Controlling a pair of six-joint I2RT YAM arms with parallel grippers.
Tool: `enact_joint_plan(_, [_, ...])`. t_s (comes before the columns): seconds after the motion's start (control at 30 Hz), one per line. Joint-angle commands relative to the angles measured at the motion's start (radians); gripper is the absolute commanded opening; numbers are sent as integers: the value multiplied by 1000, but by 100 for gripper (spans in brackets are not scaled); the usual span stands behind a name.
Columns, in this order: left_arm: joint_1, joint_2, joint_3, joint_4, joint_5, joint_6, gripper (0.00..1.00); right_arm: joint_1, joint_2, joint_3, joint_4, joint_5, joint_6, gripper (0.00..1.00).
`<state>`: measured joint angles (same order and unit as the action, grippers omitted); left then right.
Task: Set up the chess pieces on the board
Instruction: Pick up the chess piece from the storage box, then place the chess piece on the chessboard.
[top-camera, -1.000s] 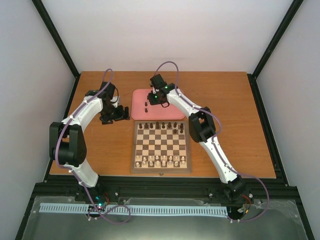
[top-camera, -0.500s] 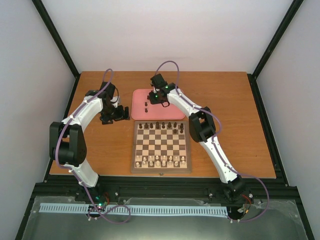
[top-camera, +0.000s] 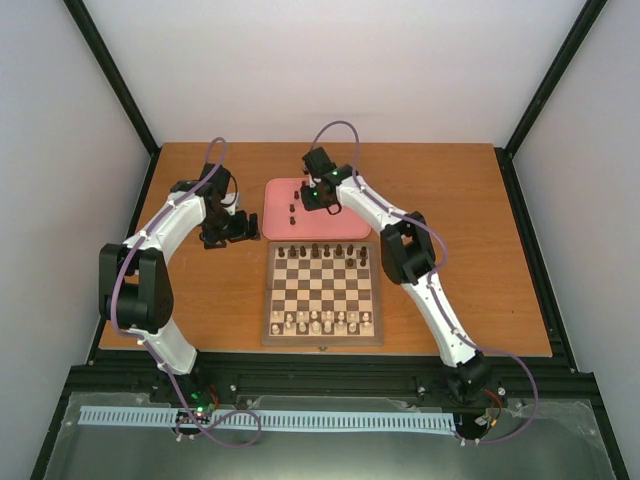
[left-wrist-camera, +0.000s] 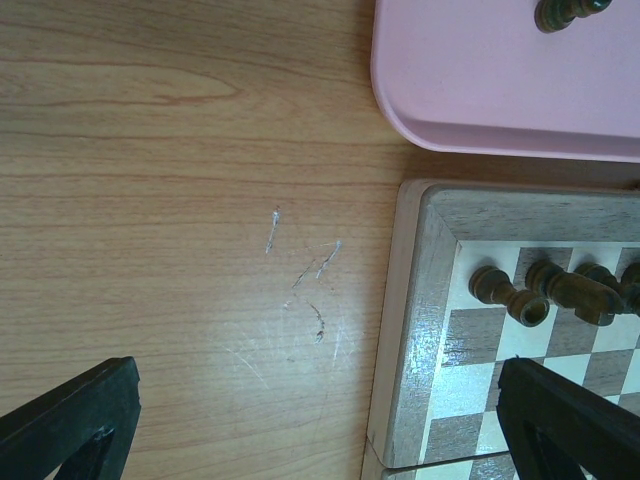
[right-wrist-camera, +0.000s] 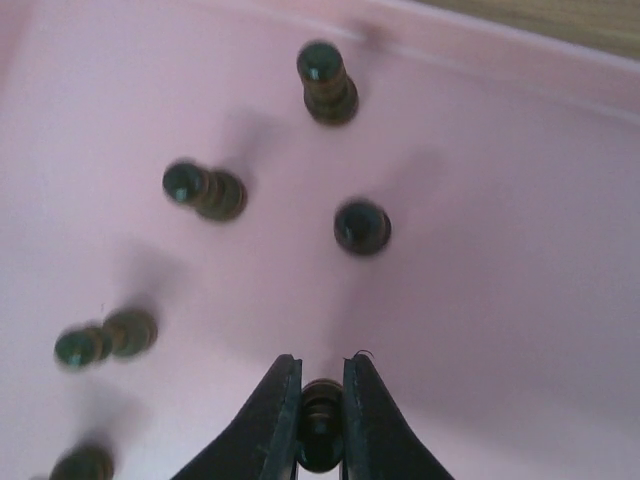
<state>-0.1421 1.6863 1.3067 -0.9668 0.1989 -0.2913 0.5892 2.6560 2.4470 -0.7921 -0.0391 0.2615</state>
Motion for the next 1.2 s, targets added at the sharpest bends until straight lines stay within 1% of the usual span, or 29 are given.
enact_joint_plan(0.0, [3,0,34,-3,9,16,100,10,-225,-149,-1,17,-48,3])
enact_joint_plan(0.07, [3,0,34,-3,7,17,100,16,-337,-314,45,22,-53,3])
enact_joint_plan(0.13, [3,2,35,0,6,16,100,18,-437,-426,69,20,-44,3])
enact_joint_plan(0.47, [2,10,50,0,0,17,100,67,-817,-866,63,55,14,3])
enact_joint_plan(0.6, [2,7,50,0,-6,18,100,107,-915,-1013,65,51,62,3])
enact_joint_plan(0.77, [1,9,49,0,-6,17,100,155,-958,-1111,84,42,102,3])
enact_joint_plan(1.17, [-4,-12,36,-3,-18,21,100,173,-912,-1172,123,28,102,3])
